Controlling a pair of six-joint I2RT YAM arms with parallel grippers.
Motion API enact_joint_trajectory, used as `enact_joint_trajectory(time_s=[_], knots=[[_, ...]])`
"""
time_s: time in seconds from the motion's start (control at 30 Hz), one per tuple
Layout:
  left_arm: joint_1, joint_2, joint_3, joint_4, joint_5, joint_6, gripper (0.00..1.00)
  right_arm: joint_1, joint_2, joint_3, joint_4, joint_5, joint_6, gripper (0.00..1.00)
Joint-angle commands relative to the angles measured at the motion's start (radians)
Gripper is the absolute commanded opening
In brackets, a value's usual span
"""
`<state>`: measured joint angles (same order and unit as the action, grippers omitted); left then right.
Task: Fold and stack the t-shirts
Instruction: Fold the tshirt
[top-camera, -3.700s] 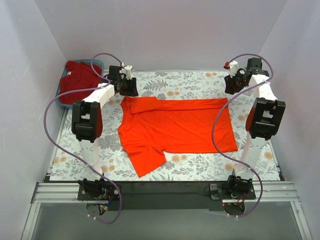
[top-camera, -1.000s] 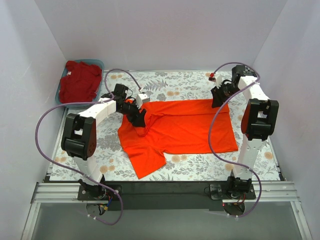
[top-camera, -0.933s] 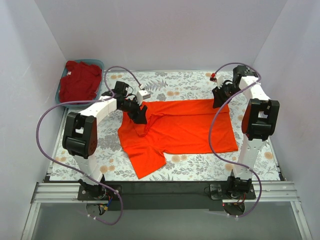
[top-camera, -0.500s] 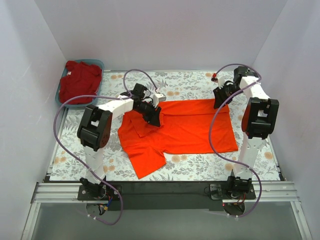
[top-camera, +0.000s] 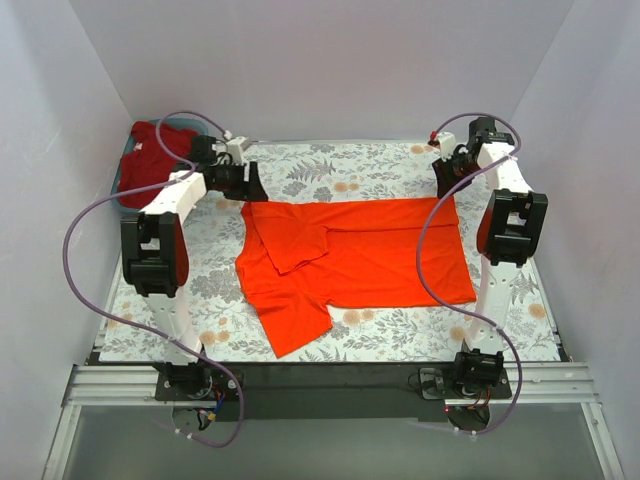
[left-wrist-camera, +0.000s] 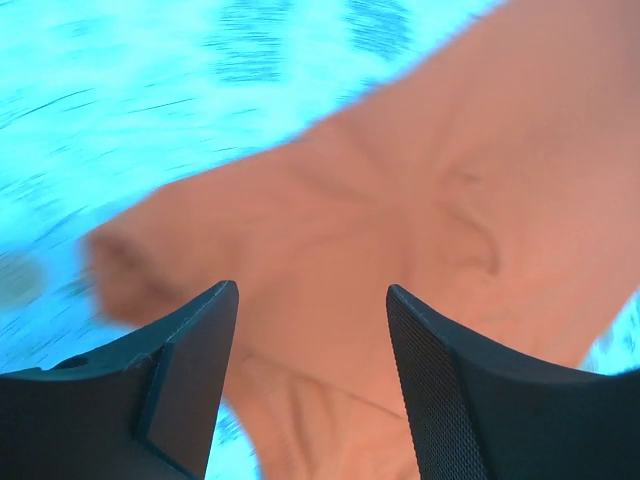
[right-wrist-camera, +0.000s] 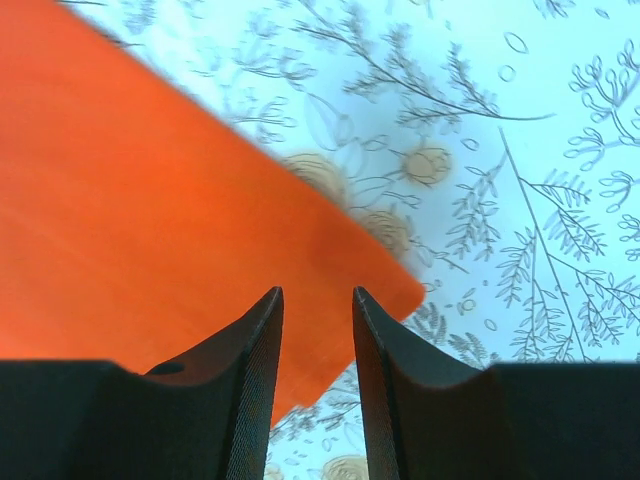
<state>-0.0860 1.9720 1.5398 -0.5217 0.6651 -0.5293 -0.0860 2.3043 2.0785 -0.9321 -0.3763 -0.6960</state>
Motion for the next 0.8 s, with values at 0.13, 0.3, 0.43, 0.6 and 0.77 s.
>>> enact_joint_trajectory(time_s=[0.13,0.3,0.43,0.6,0.77], knots=[[0.063,0.04,0.081,0.02,-0.197,-0.159,0.61,-0.011,0.047,0.043,0.053,0.108,0.043,0.44],[0.068,0.09,0.117,-0.029,-0.188,-0.187,0.59,-0.009,0.066,0.031,0.056,0.123,0.021,0.43],[0.068,0.12,0.115,-0.047,-0.176,-0.209,0.54,-0.009,0.066,-0.003,0.062,0.132,0.001,0.42],[0.066,0.14,0.088,-0.046,-0.142,-0.212,0.46,-0.009,0.073,-0.015,0.067,0.143,-0.005,0.42],[0.066,0.145,0.071,-0.047,-0.09,-0.207,0.14,-0.009,0.078,-0.018,0.072,0.161,-0.008,0.42]])
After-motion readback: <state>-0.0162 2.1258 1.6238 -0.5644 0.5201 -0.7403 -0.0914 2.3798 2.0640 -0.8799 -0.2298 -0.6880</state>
